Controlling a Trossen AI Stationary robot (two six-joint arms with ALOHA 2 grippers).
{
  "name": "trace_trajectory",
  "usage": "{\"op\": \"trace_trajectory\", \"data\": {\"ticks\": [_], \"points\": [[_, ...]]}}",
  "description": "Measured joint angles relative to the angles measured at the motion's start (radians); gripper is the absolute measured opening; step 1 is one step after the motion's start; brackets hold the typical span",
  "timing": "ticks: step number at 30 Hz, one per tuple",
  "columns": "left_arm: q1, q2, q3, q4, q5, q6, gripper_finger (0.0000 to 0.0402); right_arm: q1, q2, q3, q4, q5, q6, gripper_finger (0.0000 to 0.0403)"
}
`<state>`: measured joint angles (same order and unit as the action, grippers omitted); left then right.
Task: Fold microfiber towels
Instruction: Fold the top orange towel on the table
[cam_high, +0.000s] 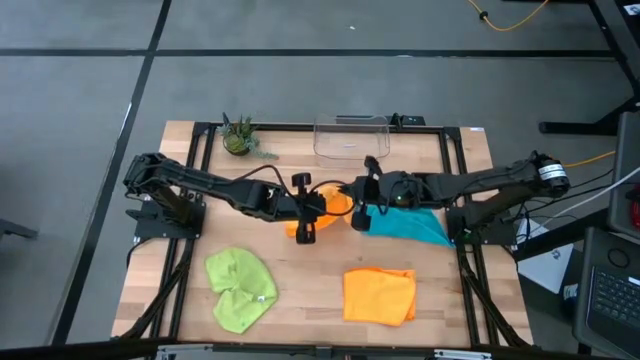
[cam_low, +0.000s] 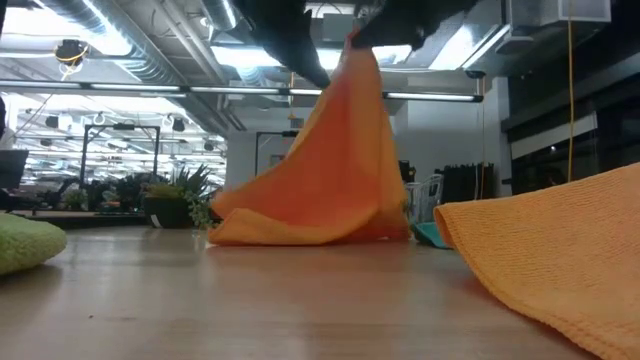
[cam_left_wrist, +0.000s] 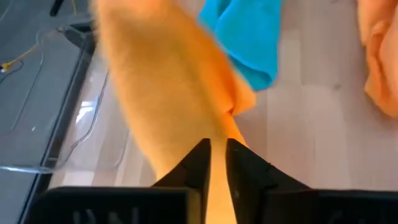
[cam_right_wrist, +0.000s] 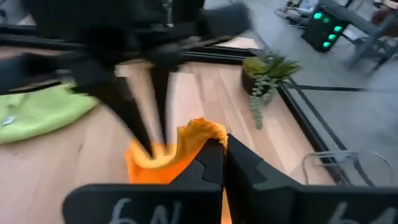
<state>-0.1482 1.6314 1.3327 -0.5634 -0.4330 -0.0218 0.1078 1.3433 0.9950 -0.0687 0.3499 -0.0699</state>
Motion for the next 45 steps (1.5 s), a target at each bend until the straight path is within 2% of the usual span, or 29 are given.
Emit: {"op": "trace_trajectory", "data": {"ticks": [4, 9, 15, 19, 27, 34, 39, 45], "points": [[0.000, 0.000, 0.000, -0.007, 0.000, -0.001, 0.0080, 0.015, -0.022, 0.020, -0.008, 0.001, -0.018, 0.0002], [-0.003, 0.000, 0.000, -0.004, 0.063, -0.061, 0.0101, 0.015, -0.047, 0.025, -0.013, 0.036, -0.019, 0.0002], [-0.013, 0.000, 0.000, -0.002, 0.059, -0.111, 0.0101, 0.015, -0.051, 0.027, -0.012, 0.119, -0.021, 0.0001], [-0.025, 0.016, 0.000, -0.005, 0.058, -0.132, 0.0102, 0.015, -0.051, 0.036, -0.012, 0.131, -0.051, 0.0001], [-0.051, 0.056, 0.003, 0.019, 0.056, -0.124, 0.0099, 0.022, -0.051, 0.183, -0.049, 0.153, -0.146, 0.0002], [-0.060, 0.064, 0.000, 0.041, 0.043, -0.078, 0.0099, 0.022, -0.051, 0.298, -0.122, 0.157, -0.149, 0.0003], [-0.058, 0.064, 0.000, 0.053, -0.036, -0.075, 0.0113, 0.028, -0.051, 0.347, -0.166, 0.154, -0.149, 0.0004], [-0.051, 0.055, 0.000, -0.055, -0.268, -0.057, 0.0137, 0.081, -0.051, 0.379, -0.279, 0.154, -0.122, 0.0004]]}}
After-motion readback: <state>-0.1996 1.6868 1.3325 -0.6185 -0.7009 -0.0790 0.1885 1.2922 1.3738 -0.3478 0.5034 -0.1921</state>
